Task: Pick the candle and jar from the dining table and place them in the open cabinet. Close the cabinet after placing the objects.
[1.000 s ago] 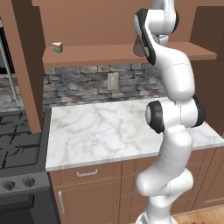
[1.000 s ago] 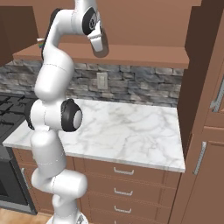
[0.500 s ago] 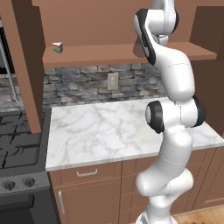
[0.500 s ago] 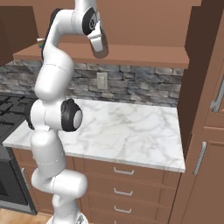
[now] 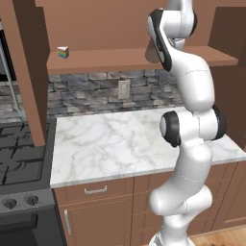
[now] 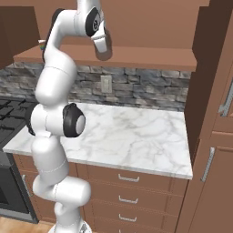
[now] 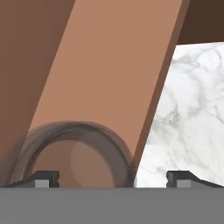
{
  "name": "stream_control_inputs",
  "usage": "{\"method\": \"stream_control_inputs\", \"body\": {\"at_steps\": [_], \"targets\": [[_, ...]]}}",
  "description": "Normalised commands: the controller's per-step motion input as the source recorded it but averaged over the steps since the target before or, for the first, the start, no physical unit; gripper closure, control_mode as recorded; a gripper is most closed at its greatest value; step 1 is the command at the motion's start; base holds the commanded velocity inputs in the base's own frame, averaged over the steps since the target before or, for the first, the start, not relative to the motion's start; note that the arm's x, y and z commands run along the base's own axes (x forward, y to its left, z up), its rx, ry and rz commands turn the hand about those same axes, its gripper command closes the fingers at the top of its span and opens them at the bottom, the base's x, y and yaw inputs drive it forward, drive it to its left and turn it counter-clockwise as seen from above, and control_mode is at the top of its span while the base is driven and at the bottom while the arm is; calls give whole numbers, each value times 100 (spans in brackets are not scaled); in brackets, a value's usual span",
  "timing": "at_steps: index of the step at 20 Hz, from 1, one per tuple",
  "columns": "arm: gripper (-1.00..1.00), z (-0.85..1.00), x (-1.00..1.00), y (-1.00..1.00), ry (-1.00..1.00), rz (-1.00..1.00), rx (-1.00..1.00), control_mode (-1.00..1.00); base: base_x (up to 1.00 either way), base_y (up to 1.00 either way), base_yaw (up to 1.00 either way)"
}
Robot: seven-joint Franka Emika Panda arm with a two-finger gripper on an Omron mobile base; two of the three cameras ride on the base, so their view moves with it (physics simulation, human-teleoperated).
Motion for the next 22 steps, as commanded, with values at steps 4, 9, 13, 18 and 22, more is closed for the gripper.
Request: {"method": "stream_control_inputs", "body": {"at_steps": [4,9,13,18,22], "targets": [[-100,0,0,0,-16,0,1,-100,0,0,0],[-100,-2,0,0,-15,0,0,-100,0,0,0],[-100,-1,0,0,-15,0,1,-100,0,0,0],[-100,0,0,0,-15,0,0,-100,0,0,0],[-100,0,0,0,-14,0,0,-100,0,0,0]]}}
